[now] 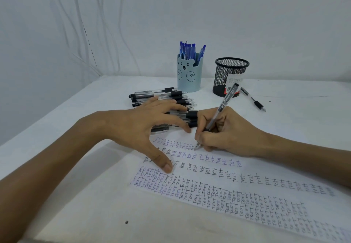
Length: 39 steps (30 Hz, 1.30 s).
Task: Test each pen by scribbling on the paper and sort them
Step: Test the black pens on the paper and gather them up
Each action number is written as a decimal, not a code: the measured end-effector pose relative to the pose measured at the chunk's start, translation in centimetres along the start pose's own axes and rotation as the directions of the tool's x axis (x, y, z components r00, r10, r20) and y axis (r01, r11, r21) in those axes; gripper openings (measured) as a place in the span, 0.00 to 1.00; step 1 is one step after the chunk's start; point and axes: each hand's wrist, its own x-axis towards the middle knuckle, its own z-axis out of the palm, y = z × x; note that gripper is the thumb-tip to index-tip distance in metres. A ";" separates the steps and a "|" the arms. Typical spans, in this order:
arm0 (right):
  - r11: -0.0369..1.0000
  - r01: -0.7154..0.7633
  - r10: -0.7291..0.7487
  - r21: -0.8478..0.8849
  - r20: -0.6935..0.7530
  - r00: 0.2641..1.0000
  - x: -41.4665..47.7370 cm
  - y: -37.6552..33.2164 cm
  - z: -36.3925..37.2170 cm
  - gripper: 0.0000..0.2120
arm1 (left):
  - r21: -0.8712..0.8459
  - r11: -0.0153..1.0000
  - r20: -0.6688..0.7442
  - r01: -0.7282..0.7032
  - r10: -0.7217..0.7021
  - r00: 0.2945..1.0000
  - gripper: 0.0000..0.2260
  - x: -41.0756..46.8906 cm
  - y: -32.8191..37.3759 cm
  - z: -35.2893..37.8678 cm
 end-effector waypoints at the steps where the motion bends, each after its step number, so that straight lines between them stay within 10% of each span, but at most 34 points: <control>1: 1.000 -0.001 0.001 -0.008 0.002 1.000 0.0 -0.1 0.0 0.06 | 0.000 1.000 -0.002 -0.003 0.003 1.000 0.41 0.0 0.0 0.0; 39: 0.997 -0.081 0.079 -0.018 -0.061 0.995 0.3 -0.2 0.0 0.06 | -0.005 1.000 -0.011 -0.011 0.011 1.000 0.40 0.1 -0.1 0.2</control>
